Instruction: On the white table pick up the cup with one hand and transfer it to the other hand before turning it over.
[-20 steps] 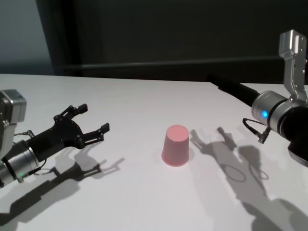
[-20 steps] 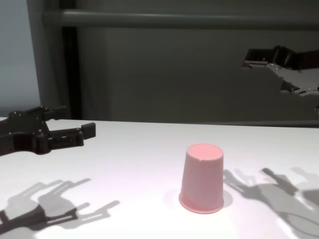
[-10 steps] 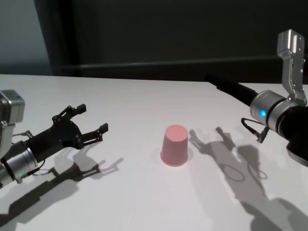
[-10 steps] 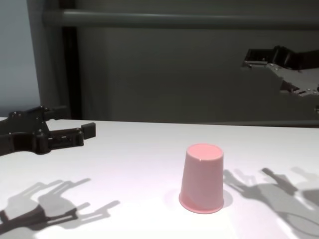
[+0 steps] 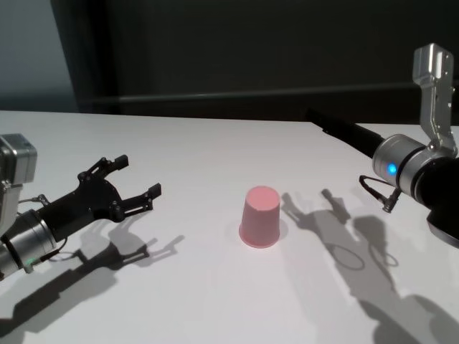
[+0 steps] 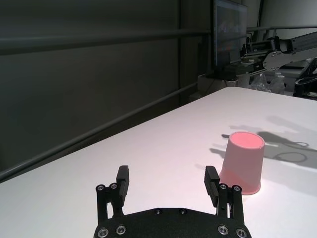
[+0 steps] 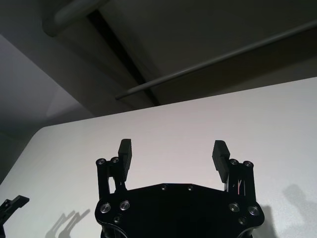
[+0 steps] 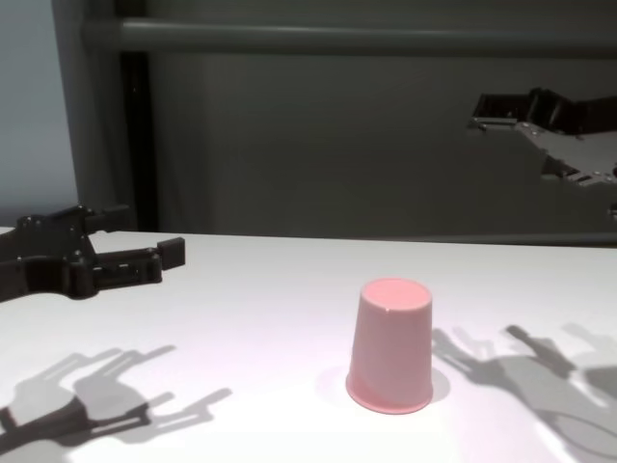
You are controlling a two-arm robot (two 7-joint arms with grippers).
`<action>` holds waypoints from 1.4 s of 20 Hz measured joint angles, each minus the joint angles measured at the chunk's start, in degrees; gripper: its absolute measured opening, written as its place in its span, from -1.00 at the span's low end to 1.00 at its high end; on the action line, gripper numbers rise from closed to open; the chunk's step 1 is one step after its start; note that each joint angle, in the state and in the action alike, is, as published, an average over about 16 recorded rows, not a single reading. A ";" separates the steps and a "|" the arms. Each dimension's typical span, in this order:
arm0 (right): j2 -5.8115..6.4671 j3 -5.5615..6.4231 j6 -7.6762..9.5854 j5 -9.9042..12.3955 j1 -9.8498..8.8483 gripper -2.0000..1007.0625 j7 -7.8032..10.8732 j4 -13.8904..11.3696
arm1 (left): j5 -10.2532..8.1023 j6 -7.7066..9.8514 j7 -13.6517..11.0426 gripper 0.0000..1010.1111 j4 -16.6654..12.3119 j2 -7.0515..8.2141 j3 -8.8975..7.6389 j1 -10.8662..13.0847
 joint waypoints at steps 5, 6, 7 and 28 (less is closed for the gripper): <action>0.00 0.00 0.02 0.02 0.01 0.99 0.00 0.00 | 0.00 0.00 0.00 0.98 0.00 0.00 0.00 0.00; 0.00 0.00 0.02 0.03 0.01 0.99 0.00 0.00 | 0.00 0.00 0.00 0.98 0.00 0.00 0.00 0.00; 0.00 0.00 0.02 0.03 0.01 0.99 0.00 0.00 | 0.00 0.00 0.00 0.98 0.00 0.00 0.00 0.00; 1.25 7.79 -2.45 13.30 -6.50 0.99 0.78 1.08 | 0.00 0.00 0.00 0.98 0.00 0.00 0.00 0.00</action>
